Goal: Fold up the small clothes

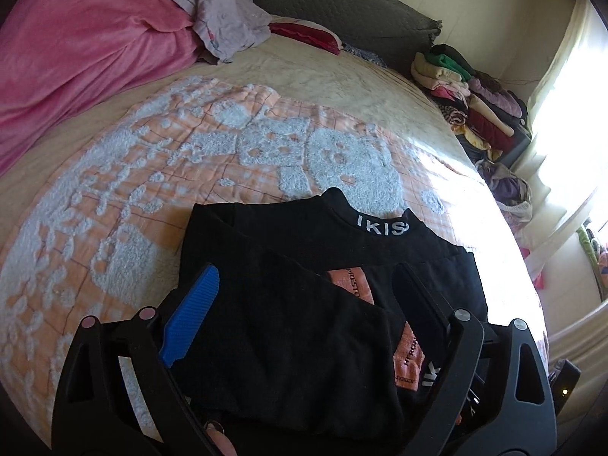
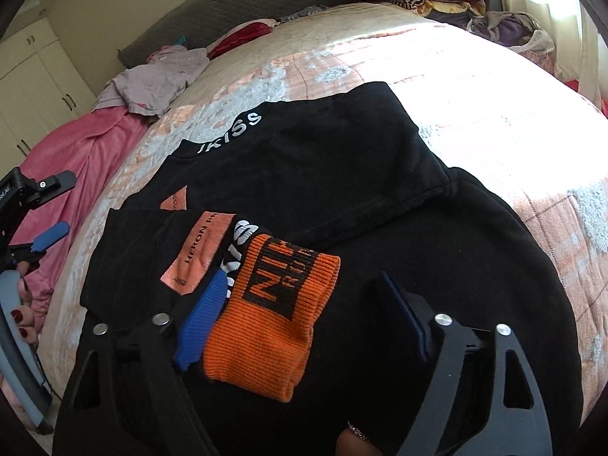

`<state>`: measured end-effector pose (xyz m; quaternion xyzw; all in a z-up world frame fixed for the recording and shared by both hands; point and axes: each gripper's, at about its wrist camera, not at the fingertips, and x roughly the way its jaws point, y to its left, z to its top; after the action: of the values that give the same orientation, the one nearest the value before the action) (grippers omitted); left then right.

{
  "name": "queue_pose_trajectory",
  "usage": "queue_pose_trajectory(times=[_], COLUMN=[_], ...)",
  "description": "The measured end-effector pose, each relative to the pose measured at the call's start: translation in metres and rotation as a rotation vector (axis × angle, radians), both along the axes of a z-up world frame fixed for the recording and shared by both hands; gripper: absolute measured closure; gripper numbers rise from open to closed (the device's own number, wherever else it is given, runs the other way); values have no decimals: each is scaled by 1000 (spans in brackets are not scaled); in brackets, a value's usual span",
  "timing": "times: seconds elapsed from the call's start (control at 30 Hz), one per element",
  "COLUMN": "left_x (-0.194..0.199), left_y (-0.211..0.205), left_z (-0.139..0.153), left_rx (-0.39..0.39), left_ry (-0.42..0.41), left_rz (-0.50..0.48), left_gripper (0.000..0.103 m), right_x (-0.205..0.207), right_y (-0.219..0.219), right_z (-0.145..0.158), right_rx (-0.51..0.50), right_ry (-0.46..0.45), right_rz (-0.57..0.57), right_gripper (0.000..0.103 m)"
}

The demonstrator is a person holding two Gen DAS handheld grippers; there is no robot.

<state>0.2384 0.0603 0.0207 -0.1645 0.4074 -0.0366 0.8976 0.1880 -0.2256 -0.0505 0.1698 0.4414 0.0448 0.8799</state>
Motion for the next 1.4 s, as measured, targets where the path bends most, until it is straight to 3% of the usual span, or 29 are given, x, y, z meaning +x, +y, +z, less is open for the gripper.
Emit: queue_pose_trajectory(times=[0.03, 0.07, 0.1, 0.13, 0.2, 0.47, 0.63, 0.77, 0.97, 1.4], left_x=[0, 1, 1, 1, 1, -4, -5, -2, 7, 24], left_y=[4, 10, 17, 25, 40, 92, 103, 101, 83, 17], left_z=[0, 0, 0, 1, 0, -7, -5, -6, -8, -31], left_rx=[-8, -18, -28, -39, -61, -154, -77, -69, -7, 144], left_ry=[3, 4, 2, 0, 1, 13, 3, 7, 17, 93], left_rz=[8, 22, 42, 62, 99, 231, 300, 289, 237, 21], left_gripper=[17, 16, 15, 15, 14, 14, 14, 14, 14, 14], right_x=[0, 0, -1, -2, -3, 9, 26, 39, 56, 64], right_y=[0, 1, 2, 4, 6, 22, 25, 16, -5, -19], right_z=[-1, -1, 0, 1, 6, 62, 104, 121, 110, 69], right_rx=[-4, 3, 8, 1, 7, -76, -139, -199, -234, -263], right_ry=[-2, -10, -15, -23, -57, -213, -313, -356, -328, -237], right_rz=[-3, 4, 13, 18, 46, 148, 203, 193, 149, 96], right_gripper=[42, 62, 74, 75, 90, 91, 91, 91, 91, 91])
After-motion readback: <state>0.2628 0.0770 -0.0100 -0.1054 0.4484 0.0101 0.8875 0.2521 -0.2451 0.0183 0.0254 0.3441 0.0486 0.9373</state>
